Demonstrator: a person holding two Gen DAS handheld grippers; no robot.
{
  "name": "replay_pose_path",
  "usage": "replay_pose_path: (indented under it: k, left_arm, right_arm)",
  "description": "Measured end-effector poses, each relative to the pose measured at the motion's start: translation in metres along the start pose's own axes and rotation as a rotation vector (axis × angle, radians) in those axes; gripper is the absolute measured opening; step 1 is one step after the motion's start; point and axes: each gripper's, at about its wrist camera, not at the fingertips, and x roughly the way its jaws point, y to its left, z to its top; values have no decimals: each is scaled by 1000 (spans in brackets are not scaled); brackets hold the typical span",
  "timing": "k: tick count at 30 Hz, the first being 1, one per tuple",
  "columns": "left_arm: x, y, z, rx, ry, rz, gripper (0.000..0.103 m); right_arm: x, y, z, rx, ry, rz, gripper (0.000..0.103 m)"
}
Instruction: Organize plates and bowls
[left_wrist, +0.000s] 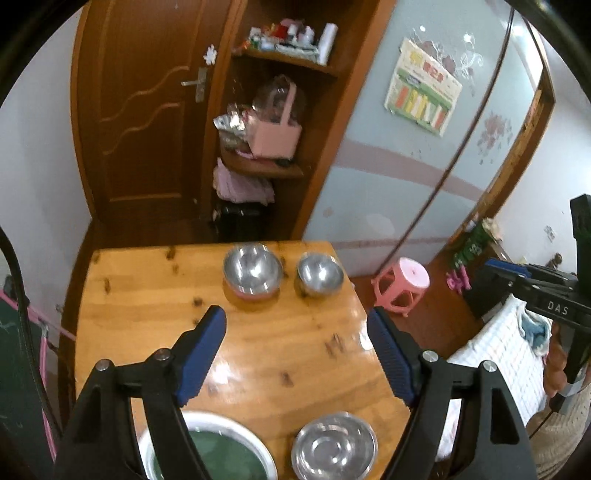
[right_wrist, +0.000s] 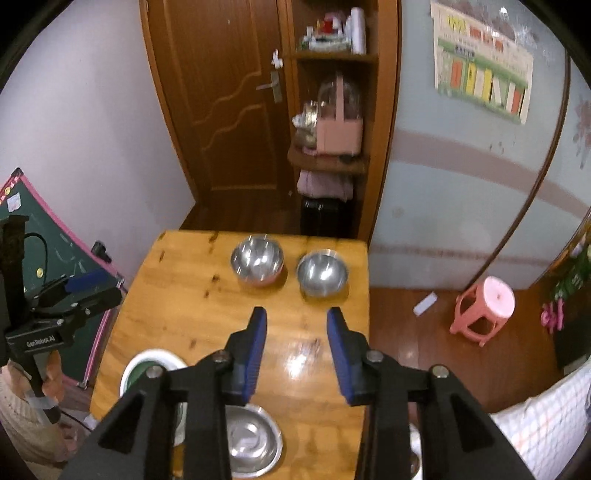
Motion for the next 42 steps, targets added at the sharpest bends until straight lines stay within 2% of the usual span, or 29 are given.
replay_pose_path:
  k: [8,16,21,29,36,42]
  left_arm:
    - [5,12,47,-36,-45,22,77]
    - [28,17,71,-58,-56,48,77]
    - [56,23,83,-81,-60,62,78]
    - [126,48,95,-132,-26,112,78]
    - [206,82,85,-194,80,152,78]
    - [263,109,61,-258,178,155,78]
  right_arm:
    - [7,-12,45,5,-35,-29,34]
    - [10,-18,74,13,-58,-27,34]
    - [27,-20,84,19,-40,-5,34]
    - [98,-23,87,51,60,57,34]
    - [178,-15,77,90,177,130,34]
    - [242,-5,68,115,268,162,34]
